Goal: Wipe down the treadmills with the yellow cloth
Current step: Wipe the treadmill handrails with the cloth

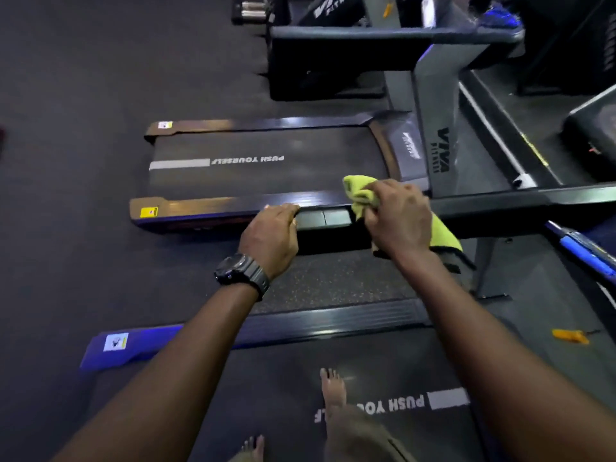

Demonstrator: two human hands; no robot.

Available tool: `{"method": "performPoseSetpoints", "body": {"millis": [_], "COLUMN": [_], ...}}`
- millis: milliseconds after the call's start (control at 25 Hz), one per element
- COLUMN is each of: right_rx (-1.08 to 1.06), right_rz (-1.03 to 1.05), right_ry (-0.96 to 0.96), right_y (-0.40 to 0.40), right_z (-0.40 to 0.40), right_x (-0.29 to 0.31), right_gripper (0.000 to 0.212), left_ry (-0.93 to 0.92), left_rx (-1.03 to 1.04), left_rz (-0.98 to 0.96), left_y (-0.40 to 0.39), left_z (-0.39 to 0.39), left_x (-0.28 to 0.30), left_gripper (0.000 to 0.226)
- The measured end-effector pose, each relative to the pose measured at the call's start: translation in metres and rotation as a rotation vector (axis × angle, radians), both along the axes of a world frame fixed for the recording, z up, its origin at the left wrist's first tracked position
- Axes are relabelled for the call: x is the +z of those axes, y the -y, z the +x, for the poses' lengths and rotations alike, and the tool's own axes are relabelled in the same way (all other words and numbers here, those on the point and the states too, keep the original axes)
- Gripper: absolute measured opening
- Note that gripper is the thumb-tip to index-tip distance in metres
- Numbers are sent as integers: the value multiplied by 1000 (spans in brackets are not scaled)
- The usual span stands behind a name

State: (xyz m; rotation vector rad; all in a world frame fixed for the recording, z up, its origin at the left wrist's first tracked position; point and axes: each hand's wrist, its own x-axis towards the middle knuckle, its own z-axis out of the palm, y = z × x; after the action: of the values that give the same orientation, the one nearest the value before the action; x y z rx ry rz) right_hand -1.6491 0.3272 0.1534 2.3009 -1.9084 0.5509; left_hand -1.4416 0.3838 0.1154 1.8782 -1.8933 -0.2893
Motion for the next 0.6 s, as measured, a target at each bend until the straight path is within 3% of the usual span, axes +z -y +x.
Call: {"method": "performPoseSetpoints", "body": {"millis": [80, 160, 320, 480, 600], "right_rx": [213, 416, 157, 649, 466], "right_rz": [-55, 6, -64, -146, -176], "right_ry": [-89, -24, 66, 76, 257], "right_y": [-9, -1, 22, -7, 13], "right_z": [26, 1, -53, -12, -36], "right_x": [-17, -15, -9, -28, -26], "right_gripper": [25, 32, 28, 34, 47], "left_ry": [48, 52, 25, -17, -32], "left_rx": [87, 152, 214, 156, 132], "left_rz": [-5, -44, -80, -58, -108], "left_y": [6, 9, 4, 2, -1], "left_z": [-10, -20, -25, -13, -11], "left_x": [-5, -9, -7, -8, -9], "left_gripper": [39, 33, 36, 38, 39]}}
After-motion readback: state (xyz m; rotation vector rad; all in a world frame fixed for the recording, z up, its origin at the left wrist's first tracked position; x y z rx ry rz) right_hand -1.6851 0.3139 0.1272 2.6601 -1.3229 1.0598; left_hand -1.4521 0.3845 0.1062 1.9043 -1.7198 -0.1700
